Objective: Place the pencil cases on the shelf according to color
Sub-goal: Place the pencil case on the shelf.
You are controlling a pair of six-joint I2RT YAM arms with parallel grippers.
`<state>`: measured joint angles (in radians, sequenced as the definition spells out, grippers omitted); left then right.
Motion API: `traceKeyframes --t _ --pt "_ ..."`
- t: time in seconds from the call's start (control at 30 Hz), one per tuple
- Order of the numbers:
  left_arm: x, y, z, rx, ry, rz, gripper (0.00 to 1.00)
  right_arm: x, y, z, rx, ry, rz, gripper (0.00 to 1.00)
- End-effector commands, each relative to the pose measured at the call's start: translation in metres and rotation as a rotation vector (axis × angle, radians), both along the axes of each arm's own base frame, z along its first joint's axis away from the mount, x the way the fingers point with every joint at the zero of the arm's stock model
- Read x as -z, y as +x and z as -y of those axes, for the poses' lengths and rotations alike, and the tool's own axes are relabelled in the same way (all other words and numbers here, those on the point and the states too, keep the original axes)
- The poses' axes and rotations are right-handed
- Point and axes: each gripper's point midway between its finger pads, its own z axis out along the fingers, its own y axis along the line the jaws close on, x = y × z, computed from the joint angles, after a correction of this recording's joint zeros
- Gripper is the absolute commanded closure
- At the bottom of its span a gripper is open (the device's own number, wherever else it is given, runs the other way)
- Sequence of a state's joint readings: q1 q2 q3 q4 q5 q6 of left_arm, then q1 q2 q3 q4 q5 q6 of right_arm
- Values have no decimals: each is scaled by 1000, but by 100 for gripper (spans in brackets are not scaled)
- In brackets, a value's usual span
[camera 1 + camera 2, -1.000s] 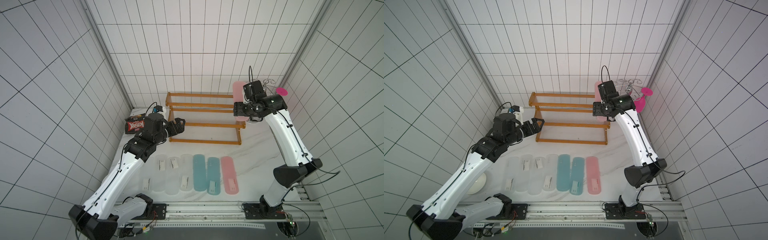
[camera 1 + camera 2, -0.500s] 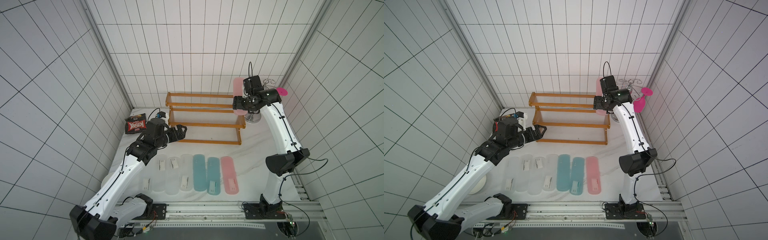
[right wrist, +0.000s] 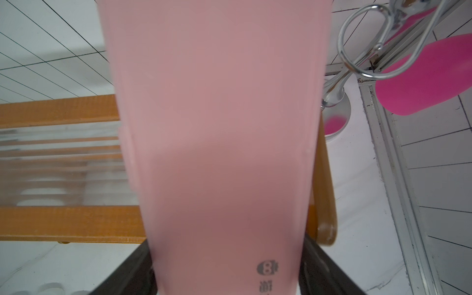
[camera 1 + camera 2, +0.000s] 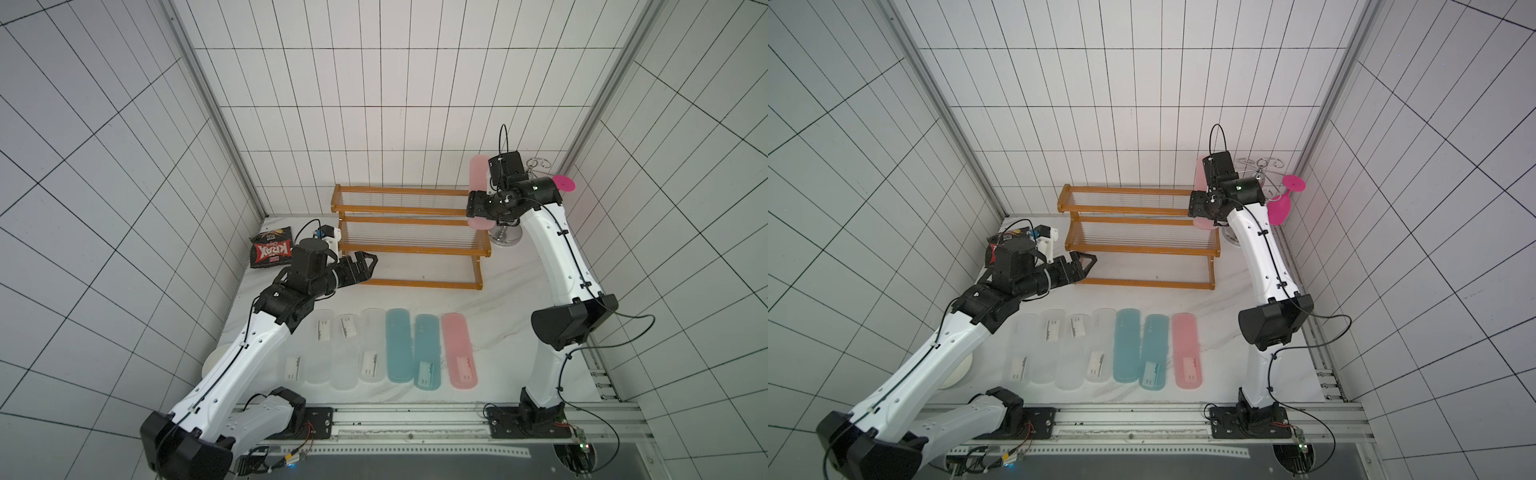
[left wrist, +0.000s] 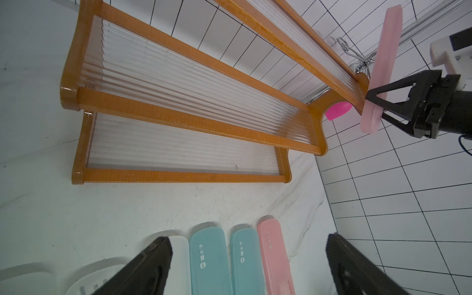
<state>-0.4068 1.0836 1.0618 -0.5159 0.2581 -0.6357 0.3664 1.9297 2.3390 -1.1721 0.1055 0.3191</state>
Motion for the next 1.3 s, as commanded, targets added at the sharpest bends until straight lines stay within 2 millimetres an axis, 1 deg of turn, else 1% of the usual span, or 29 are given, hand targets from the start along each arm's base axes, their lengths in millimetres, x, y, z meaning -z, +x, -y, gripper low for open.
traceKeyframes --t 0.0,0.23,0.37,0.43,0.5,0.57,0.63,0.7,0.73,0.8,0.93,1.0,1.07,1.17,1.27 --pt "-9 3 7 36 -33 22 2 -1 6 -3 7 37 16 19" --pt "-1 4 5 34 -22 13 2 1 6 -5 -7 41 7 15" --pt "9 5 4 31 -14 -6 2 3 2 -4 -7 39 -5 15" --pt "14 6 4 24 -19 -17 2 1 -2 -2 -3 38 -4 15" --pt "14 7 2 3 -19 -29 2 -9 -7 -1 -7 45 14 12" --pt "10 8 -2 -17 -14 -12 2 -25 -15 2 -13 54 51 7" --pt "6 11 -10 -51 13 10 2 -45 -26 7 -17 65 95 3" --pt "5 12 -16 -77 50 10 2 -59 -39 11 -21 77 120 2" --pt "4 12 -19 -89 65 8 2 -63 -48 13 -22 79 123 2" --pt "6 10 -24 -106 89 -2 2 -64 -65 19 -26 82 124 2" --pt "16 4 -35 -148 113 -24 2 -50 -105 24 -62 116 138 2" --pt "24 -1 -34 -144 122 -48 2 -38 -128 29 -68 129 133 2" --pt "32 -7 -31 -135 134 -74 2 -23 -153 35 -60 145 119 3" --pt "37 -16 -24 -137 178 -74 2 5 -188 33 -104 176 89 5" --pt "42 -26 -22 -153 180 -82 2 42 -224 34 -121 175 23 7"
